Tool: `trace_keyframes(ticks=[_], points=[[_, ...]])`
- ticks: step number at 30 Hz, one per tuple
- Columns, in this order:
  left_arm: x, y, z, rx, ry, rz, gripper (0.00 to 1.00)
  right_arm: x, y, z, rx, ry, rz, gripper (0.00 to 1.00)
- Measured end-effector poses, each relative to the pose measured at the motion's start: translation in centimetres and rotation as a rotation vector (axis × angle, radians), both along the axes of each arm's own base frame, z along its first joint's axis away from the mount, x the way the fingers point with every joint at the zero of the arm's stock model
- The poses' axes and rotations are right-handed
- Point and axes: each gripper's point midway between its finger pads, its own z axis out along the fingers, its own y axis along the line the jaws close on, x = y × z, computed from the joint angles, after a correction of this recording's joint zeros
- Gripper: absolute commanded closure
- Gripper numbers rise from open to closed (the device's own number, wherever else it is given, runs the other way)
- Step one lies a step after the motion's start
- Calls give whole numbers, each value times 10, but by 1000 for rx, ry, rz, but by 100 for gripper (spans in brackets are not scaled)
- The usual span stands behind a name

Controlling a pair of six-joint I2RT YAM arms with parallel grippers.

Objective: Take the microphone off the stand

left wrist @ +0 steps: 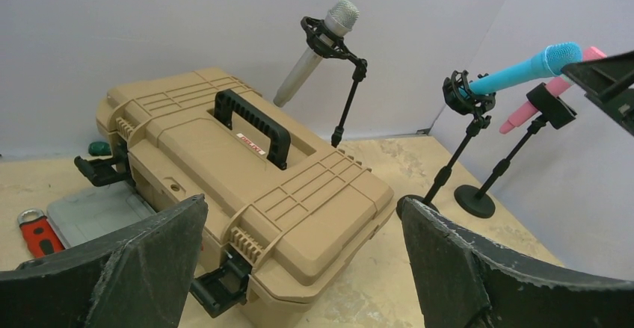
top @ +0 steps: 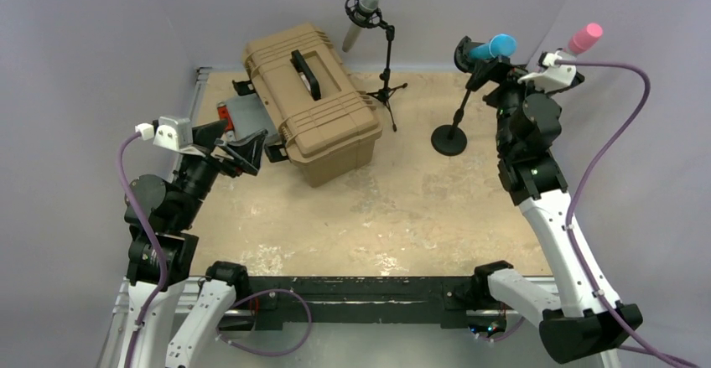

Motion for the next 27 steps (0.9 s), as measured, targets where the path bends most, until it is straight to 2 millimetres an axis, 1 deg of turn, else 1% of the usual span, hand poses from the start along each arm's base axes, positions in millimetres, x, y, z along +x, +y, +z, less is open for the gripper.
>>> trace_keyframes(ticks=[2, 4, 8, 10, 11, 12, 13, 15, 17, 20, 23, 27], points=[[0, 0, 0, -2, 1, 0, 0, 7, -4, 16, -19, -17, -30, 1], [0, 0, 0, -2, 1, -1, 0, 14, -7, 26, -40, -22, -58, 1], [0, 0, 0, -3, 2, -2, 0, 31, -10, 33, -77, -4, -90, 3], [0, 0, 0, -3, 3, -2, 0, 42, -8, 33, -92, 11, -98, 3], [0, 0, 0, -3, 3, -1, 0, 48, -8, 32, -99, 19, -101, 5], [0, -1, 0, -3, 3, -2, 0, 53, -8, 28, -106, 30, -107, 9], [0, -1, 0, -2, 3, -3, 0, 58, -7, 25, -112, 43, -109, 16], [-1, -1, 0, -2, 3, -4, 0, 66, -6, 17, -128, 71, -113, 24], [-1, -2, 0, -2, 2, -8, 0, 74, -5, 9, -137, 94, -112, 37], [-1, -2, 0, -2, 2, -10, 0, 80, -3, 0, -148, 118, -112, 56], [-2, -3, 0, -3, 1, -15, 0, 81, -4, -1, -150, 121, -115, 72], [-2, -4, 0, -2, 2, -18, 0, 79, -7, 2, -155, 116, -128, 80]])
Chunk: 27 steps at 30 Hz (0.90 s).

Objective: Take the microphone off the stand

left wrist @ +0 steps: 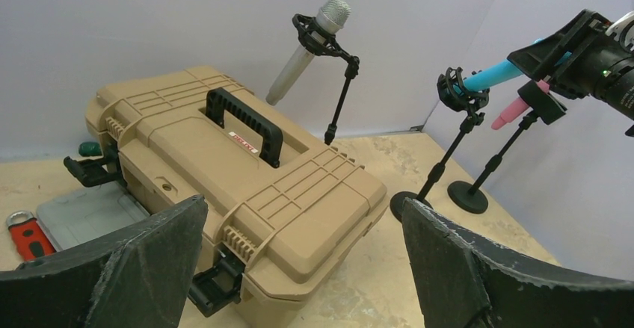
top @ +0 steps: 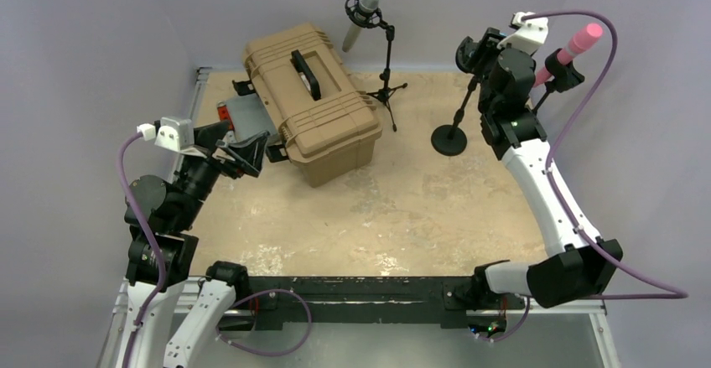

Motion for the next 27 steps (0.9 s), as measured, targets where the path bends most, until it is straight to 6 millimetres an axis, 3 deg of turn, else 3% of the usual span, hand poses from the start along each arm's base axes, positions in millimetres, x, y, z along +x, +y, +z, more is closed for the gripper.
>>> trace_keyframes(ticks=[8, 15, 21, 23, 27], points=[[0, 0, 0, 0, 0, -2, 0, -23, -8, 27, 0, -60, -17, 87], [0, -1, 0, 0, 2, -2, 0, -77, -21, 87, 27, -217, -16, 100], [0, -1, -1, 0, 4, -2, 0, -126, -25, 131, 55, -357, 26, 100], [0, 0, -2, 0, 7, -2, 0, -140, -21, 137, 63, -388, 68, 100], [0, -1, -4, -4, 19, -2, 0, -154, -6, 127, 80, -389, 175, 100]])
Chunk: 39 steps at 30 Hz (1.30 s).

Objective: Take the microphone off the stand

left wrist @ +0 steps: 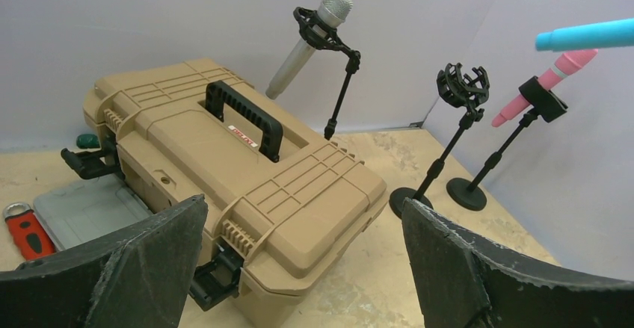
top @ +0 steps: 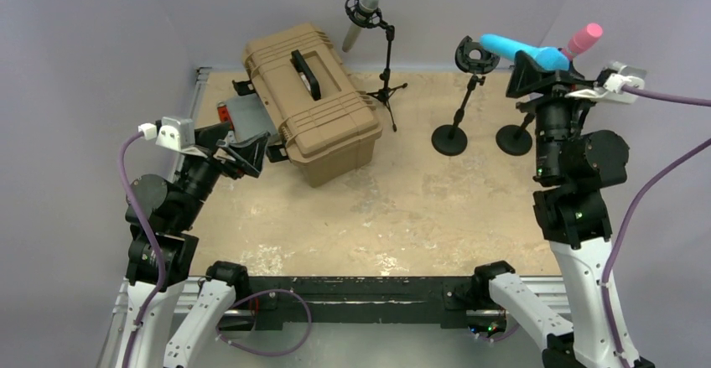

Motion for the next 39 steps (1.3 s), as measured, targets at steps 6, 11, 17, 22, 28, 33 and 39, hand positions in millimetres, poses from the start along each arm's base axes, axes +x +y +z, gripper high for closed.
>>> trace_keyframes(ticks=[6, 11, 17, 22, 28, 33, 39], points=[[1, 0, 0, -4, 4, 0, 0, 5, 52, -58, -91, 133, 275, 100], [3, 0, -3, -6, 15, 2, 0, 11, 90, -117, -158, 318, 479, 100], [7, -1, -5, -5, 28, 2, 0, 6, 129, -204, -159, 560, 724, 100], [10, -2, -8, -5, 41, 2, 0, -15, 154, -292, -93, 800, 906, 100], [12, -3, -10, -14, 53, 0, 0, -44, 184, -339, -77, 950, 1050, 100], [14, -4, -11, -20, 64, -2, 0, -66, 227, -371, -154, 1056, 1156, 100], [17, -4, -13, -21, 73, -2, 0, -76, 275, -389, -52, 1046, 1246, 100]])
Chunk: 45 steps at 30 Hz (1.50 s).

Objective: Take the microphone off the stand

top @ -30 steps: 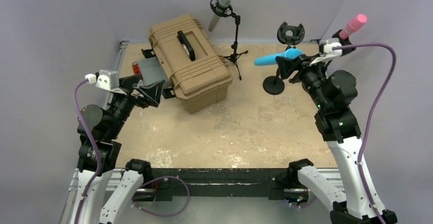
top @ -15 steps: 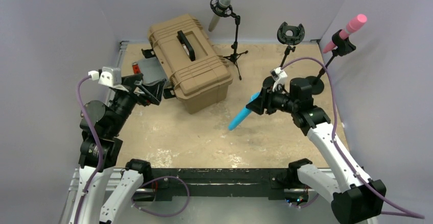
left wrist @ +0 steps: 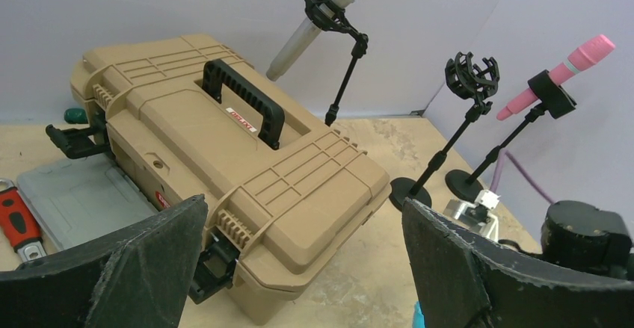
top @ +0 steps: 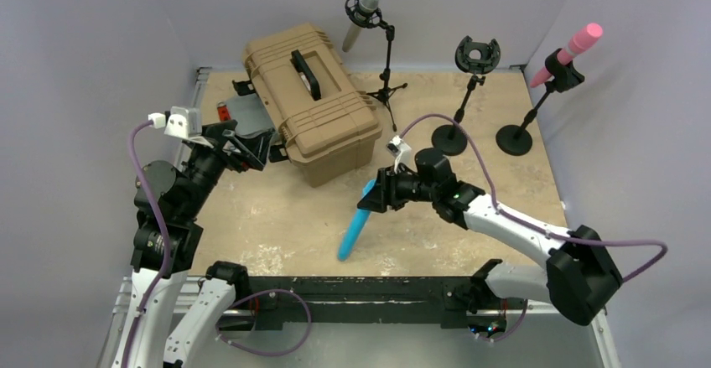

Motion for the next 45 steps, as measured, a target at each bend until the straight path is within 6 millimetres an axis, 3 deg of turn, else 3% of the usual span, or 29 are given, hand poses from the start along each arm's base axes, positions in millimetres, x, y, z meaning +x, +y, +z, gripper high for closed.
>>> trace_keyframes(ticks=[10, 19, 23, 27, 29, 31, 34, 39, 45], points=[[0, 0, 0, 0, 2, 0, 0, 10, 53, -49, 168, 216, -57, 100], [0, 0, 0, 0, 2, 0, 0, 37, 59, -75, 259, 358, -275, 100], [0, 0, 0, 0, 2, 0, 0, 47, 58, -93, 262, 423, -374, 86], [0, 0, -1, 0, 4, 0, 0, 59, 54, -93, 278, 413, -449, 72], [0, 0, -1, 0, 4, 0, 0, 64, 52, -93, 284, 402, -472, 63], [0, 0, -1, 0, 4, 0, 0, 66, 52, -92, 288, 397, -480, 46], [0, 0, -1, 1, 5, 0, 0, 68, 52, -91, 303, 386, -488, 34], [0, 0, -2, 1, 7, 0, 0, 65, 47, -104, 285, 399, -500, 26], [0, 0, -2, 1, 7, 0, 0, 65, 47, -101, 294, 379, -494, 22]])
